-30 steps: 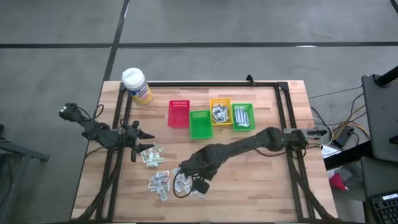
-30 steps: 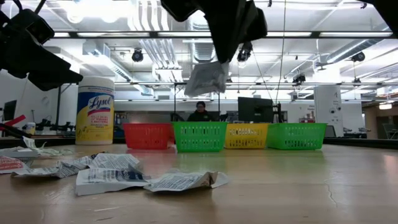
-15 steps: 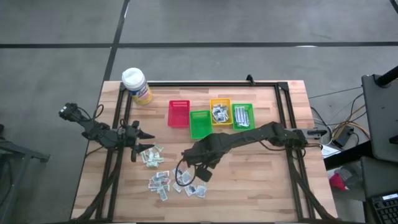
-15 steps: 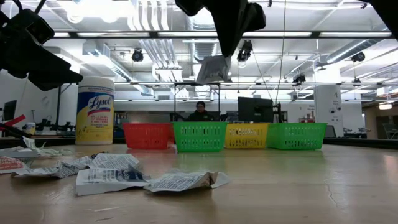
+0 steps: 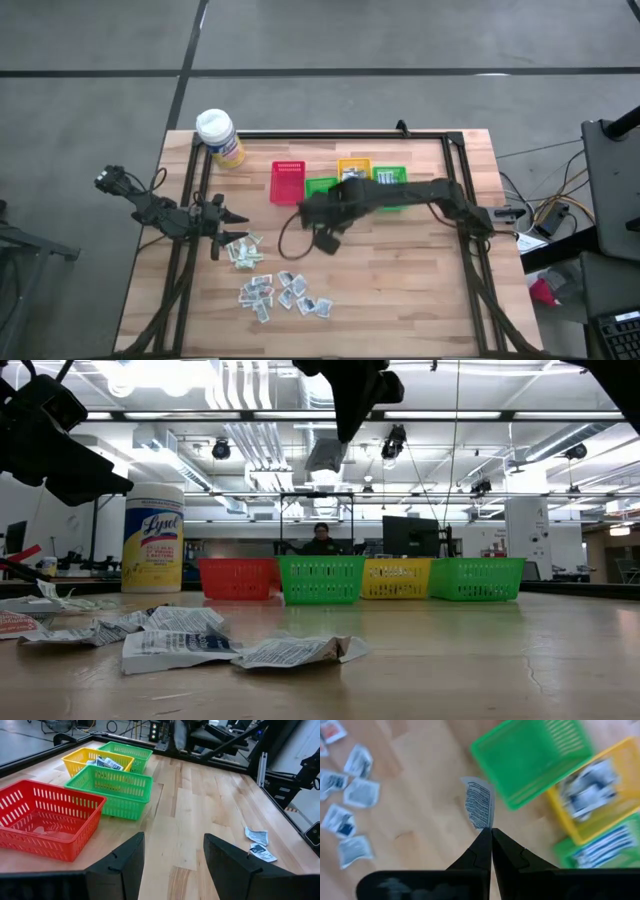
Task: Pick & Place First Aid Supplies
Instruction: Put the alcohol pad into the yellow basket
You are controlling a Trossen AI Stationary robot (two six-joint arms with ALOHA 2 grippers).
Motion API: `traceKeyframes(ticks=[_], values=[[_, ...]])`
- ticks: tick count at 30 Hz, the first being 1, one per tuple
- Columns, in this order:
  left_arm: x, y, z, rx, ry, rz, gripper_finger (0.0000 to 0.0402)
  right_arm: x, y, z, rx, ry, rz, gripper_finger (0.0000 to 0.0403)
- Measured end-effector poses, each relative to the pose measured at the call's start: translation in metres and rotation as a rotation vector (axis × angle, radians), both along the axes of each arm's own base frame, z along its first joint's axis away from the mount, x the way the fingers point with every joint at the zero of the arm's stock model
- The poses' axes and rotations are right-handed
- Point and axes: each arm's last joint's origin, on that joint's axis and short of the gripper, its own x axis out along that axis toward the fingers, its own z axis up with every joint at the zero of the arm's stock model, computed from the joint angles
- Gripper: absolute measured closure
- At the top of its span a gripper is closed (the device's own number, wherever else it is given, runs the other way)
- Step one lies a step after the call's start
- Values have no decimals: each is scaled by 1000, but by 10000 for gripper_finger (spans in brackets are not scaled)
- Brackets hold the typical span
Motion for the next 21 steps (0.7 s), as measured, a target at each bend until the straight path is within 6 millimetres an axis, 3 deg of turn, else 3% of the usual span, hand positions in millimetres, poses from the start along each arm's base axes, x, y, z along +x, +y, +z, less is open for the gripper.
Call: traceKeyframes(ticks=[12, 21], values=[[0, 0, 0, 3, -3, 12, 204, -14, -85, 24, -94, -9, 26, 395], [0, 1, 0, 6, -6, 25, 204, -34, -136, 41, -151, -8, 21, 395]])
